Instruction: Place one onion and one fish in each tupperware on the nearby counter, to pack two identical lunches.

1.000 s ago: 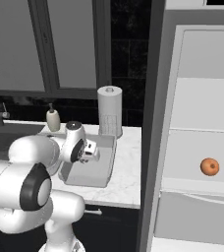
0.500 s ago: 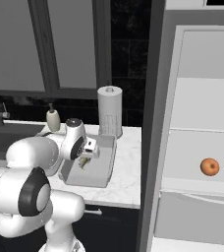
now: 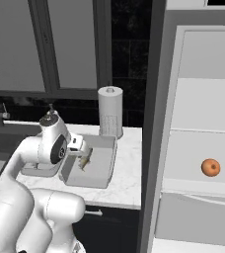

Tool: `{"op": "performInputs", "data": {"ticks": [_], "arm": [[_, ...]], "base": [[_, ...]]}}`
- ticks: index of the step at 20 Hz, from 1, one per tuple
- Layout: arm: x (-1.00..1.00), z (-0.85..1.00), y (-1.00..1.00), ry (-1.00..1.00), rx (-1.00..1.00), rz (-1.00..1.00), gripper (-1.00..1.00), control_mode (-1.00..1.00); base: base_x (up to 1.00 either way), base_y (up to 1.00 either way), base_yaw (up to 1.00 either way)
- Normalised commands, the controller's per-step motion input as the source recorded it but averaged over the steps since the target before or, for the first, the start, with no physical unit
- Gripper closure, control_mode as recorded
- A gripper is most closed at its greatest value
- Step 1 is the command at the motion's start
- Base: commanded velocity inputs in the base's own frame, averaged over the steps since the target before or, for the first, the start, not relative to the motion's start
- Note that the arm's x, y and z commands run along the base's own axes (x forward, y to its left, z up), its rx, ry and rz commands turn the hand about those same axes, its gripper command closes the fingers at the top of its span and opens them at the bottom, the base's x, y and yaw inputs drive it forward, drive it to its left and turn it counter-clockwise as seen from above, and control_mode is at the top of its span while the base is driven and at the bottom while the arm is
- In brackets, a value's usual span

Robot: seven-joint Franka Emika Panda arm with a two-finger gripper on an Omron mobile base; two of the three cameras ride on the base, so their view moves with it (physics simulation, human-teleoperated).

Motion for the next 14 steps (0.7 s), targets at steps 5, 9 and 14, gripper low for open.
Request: {"op": "performInputs", "data": {"ticks": [5, 9, 14], "arm": [[-0.85, 1.00, 0.11, 0.00, -0.08, -0.01, -1.00, -1.00], [-0.78, 0.99, -0.03, 0.00, 0.00, 0.00, -1.00, -1.00], [-0.83, 0.84, -0.03, 0.00, 0.00, 0.00, -1.00, -1.00]], "base": [[0.00, 0.00, 0.00], [0.00, 0.00, 0.00], [0.00, 0.00, 0.00]]}}
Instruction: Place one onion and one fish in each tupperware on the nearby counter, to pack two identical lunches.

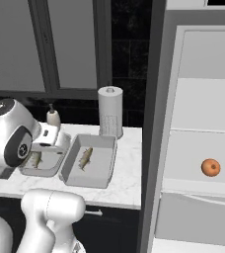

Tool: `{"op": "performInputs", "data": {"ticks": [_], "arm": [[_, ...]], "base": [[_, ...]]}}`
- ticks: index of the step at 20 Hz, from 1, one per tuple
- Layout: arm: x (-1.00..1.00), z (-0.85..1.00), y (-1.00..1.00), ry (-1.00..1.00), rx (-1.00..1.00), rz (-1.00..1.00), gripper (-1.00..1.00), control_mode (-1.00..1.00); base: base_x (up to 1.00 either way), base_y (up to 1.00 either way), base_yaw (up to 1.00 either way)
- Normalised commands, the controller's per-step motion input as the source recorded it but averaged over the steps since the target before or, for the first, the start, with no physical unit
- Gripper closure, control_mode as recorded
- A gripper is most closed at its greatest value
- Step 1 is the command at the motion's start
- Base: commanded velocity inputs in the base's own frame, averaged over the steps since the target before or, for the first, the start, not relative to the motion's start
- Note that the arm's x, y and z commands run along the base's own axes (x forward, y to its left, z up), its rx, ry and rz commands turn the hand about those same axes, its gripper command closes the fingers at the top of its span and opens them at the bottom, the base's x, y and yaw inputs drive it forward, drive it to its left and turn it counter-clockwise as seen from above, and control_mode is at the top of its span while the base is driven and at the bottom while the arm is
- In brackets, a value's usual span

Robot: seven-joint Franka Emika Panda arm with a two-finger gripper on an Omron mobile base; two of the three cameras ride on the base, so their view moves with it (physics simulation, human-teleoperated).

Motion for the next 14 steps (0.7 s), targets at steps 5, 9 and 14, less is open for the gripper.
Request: {"op": "performInputs", "data": {"ticks": [5, 9, 14], "arm": [[-0.93, 0.29, -0.07, -0.11, 0.00, 0.00, -1.00, -1.00], [-0.87, 0.35, -0.08, -0.09, 0.00, 0.00, -1.00, -1.00], [0.00, 0.00, 0.00, 0.00, 0.00, 0.00, -1.00, 1.00]], "base": [[0.00, 0.00, 0.00], [0.00, 0.00, 0.00], [-1.00, -0.56, -0.01]]}}
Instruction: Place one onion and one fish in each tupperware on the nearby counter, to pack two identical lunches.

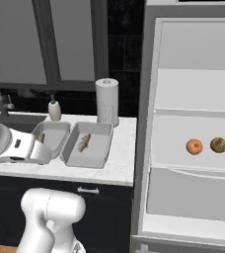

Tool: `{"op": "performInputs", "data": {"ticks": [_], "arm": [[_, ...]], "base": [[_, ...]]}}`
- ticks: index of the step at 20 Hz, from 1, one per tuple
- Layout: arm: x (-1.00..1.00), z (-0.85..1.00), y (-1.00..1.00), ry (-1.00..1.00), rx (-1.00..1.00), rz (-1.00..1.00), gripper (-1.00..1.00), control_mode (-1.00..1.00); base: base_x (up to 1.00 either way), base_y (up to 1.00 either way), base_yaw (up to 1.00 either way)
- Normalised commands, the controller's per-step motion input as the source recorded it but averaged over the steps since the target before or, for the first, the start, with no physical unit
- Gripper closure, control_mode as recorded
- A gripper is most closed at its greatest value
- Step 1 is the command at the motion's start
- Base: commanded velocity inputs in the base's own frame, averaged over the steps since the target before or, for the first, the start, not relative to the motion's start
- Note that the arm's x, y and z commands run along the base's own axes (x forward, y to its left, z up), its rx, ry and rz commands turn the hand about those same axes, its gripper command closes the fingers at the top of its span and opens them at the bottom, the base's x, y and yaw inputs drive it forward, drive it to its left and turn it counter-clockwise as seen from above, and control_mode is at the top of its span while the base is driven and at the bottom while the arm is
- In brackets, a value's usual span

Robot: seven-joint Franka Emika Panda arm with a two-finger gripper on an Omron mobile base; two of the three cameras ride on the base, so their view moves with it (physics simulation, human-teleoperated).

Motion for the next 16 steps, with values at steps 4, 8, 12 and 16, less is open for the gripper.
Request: {"op": "performInputs", "data": {"ticks": [4, 8, 12, 16], "arm": [[0.00, 0.00, 0.00, 0.00, 0.00, 0.00, -1.00, 1.00], [0.00, 0.00, 0.00, 0.00, 0.00, 0.00, -1.00, 1.00], [0.00, 0.00, 0.00, 0.00, 0.00, 0.00, -1.00, 1.00], [0.00, 0.00, 0.00, 0.00, 0.00, 0.00, -1.00, 1.00]], "base": [[-0.63, -1.00, -0.03], [-0.05, -1.00, 0.00], [0.00, -0.99, 0.00], [0.01, -0.85, 0.00]]}}
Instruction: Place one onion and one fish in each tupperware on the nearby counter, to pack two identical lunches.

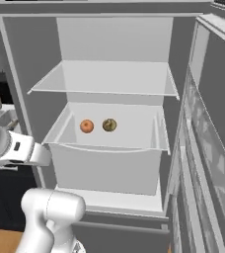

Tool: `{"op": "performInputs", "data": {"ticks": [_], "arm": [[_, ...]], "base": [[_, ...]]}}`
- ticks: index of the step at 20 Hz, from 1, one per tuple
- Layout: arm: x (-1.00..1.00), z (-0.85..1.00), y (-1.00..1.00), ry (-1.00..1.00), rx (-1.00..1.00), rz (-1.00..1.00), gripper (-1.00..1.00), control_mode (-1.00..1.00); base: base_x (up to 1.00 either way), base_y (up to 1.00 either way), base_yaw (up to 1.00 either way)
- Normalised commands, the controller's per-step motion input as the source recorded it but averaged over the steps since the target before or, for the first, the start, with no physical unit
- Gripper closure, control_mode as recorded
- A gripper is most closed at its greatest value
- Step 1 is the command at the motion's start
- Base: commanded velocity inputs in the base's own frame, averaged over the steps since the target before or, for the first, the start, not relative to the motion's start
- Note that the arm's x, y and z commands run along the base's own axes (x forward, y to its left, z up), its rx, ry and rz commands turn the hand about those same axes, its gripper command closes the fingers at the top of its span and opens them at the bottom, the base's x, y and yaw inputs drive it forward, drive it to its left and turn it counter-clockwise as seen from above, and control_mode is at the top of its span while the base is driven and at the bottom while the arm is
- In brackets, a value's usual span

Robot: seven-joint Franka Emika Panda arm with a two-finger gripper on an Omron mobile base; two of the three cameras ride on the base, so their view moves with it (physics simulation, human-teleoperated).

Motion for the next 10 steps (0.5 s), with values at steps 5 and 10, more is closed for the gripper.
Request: {"op": "performInputs", "data": {"ticks": [5, 10], "arm": [[0.00, 0.00, 0.00, 0.00, 0.00, 0.00, -1.00, 1.00], [0.00, 0.00, 0.00, 0.00, 0.00, 0.00, -1.00, 1.00]], "base": [[0.33, -0.20, 0.00], [0.59, -0.03, 0.00]]}}
